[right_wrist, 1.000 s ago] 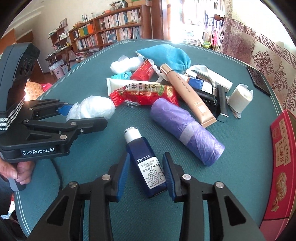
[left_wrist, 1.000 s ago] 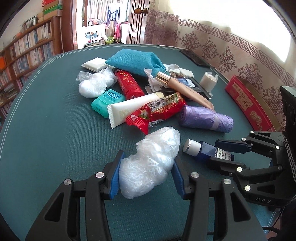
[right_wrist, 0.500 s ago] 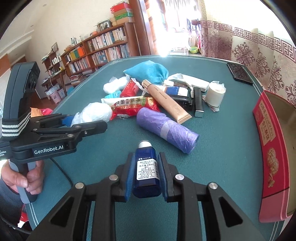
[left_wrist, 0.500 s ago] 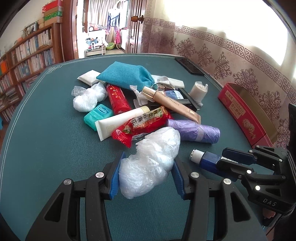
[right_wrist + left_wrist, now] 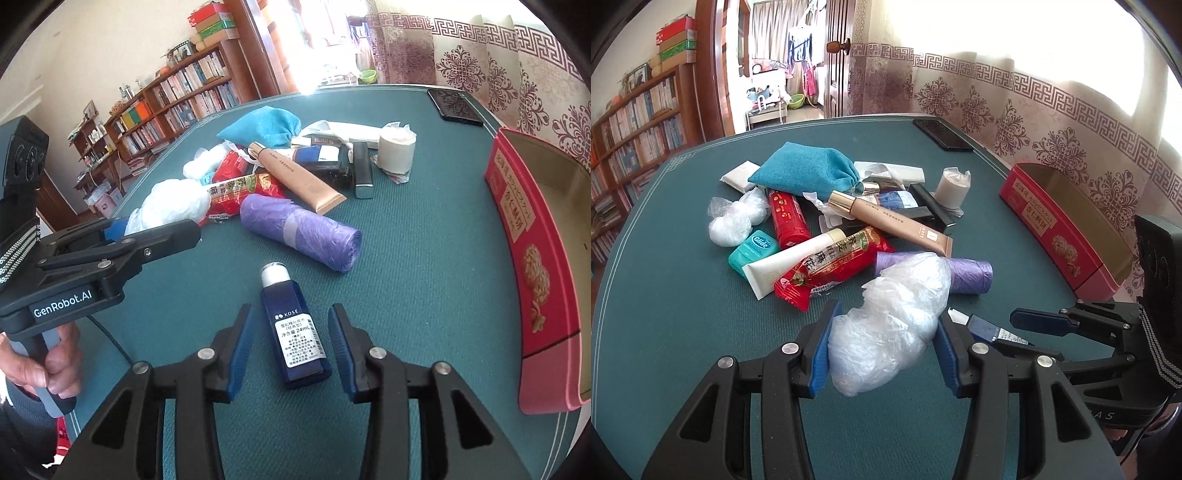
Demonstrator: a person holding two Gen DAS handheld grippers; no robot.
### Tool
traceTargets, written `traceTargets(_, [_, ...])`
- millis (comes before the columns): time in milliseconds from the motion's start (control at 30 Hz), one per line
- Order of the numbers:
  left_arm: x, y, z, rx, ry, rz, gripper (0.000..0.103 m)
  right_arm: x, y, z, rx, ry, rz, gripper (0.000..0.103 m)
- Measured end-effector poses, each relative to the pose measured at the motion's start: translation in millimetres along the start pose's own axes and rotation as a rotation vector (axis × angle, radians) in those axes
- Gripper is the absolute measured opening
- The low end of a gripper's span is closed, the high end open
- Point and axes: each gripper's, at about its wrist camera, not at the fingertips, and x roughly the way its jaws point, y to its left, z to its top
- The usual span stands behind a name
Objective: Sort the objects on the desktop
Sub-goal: 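Carry the white bag and blue bottle with both tools over the red tin box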
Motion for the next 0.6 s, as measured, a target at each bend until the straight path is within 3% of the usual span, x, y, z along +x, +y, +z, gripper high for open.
traceTargets(167, [1.3,6.9,-2.0,-0.023,0.007,-0.004,0.052,27.6,20.8,-0.1,-0.127,0.109,-0.087,0.045])
traceTargets(267, [2.1,9.7,-4.2,-0.030,0.011,-0.007,0.052,35.0,32.9,-0.5,-0.219,0.122,-0.145,0.041])
traceTargets(367, [1.5,10.8,-4.1,-0.037,0.010,-0.016,0.052,37.0,36.7,-0.8,-0.255,0.118,-0.161,0.032])
traceTargets(600, [-5.3,-3.5,7.1,-0.010,-0.023,-0.040,0.052,10.4,19.7,-2.3,-0.169,0.020,-0.148,0.032])
